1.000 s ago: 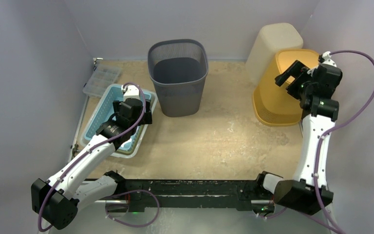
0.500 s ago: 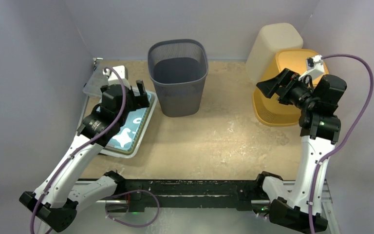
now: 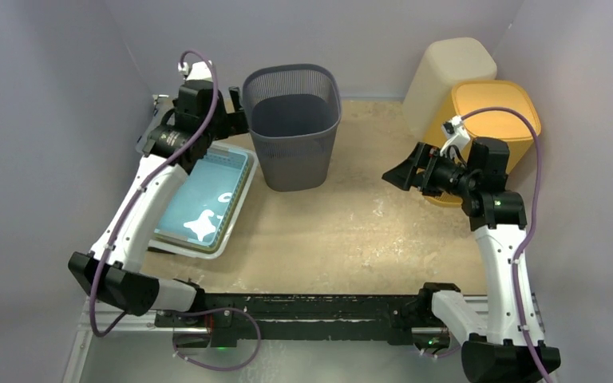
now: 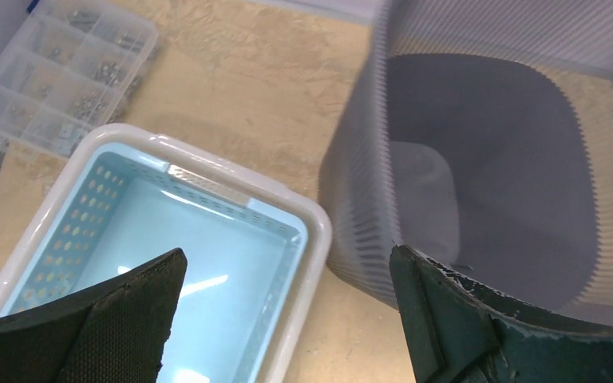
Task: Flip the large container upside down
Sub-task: Turn the container upside down at the center of the board.
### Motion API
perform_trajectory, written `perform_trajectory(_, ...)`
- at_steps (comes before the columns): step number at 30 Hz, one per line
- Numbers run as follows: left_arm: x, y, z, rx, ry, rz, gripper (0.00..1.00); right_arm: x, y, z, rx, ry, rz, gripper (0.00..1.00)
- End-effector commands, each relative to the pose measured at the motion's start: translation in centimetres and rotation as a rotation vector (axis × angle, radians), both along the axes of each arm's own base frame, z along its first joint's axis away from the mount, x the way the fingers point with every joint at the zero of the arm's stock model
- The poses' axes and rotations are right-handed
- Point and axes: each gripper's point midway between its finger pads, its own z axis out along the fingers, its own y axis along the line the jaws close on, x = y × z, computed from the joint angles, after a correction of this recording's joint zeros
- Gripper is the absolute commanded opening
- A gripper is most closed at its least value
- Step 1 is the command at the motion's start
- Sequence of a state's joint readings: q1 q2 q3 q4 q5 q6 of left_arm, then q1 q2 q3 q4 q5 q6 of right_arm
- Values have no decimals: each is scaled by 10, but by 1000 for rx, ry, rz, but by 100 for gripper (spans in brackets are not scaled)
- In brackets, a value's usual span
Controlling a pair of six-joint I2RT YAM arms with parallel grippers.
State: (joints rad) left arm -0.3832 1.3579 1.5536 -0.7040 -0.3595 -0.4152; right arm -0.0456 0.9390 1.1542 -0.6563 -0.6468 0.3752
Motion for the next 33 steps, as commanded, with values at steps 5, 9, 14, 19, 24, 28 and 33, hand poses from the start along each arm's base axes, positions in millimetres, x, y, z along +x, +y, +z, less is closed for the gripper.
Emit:
perform_trajectory(5,31,0,-18,-136,89,-131,90,-12,-5,-24,-44,20,-9,95)
perform_trajectory(9,34,-17,-15,-184,80,-206,85,-15,-5,-35,-49,46,-8,95)
perform_trajectory(14,34,-9,-10,-159,74,-177,81,-14,-4,-40,-42,56,0,95)
perform_trajectory(19,30,4,10,-139,6,-121,84,-11,-3,-37,-39,47,3,95)
perform_trajectory(24,35,0,23,-167,-50,-130,89,-9,-1,-35,-26,41,17,95)
perform_trajectory(28,42,-20,24,-223,-48,-211,89,-9,-1,-33,-29,36,15,96)
perform_trajectory(33,50,-30,-12,-230,57,-248,79,-11,-1,-37,-31,45,13,96)
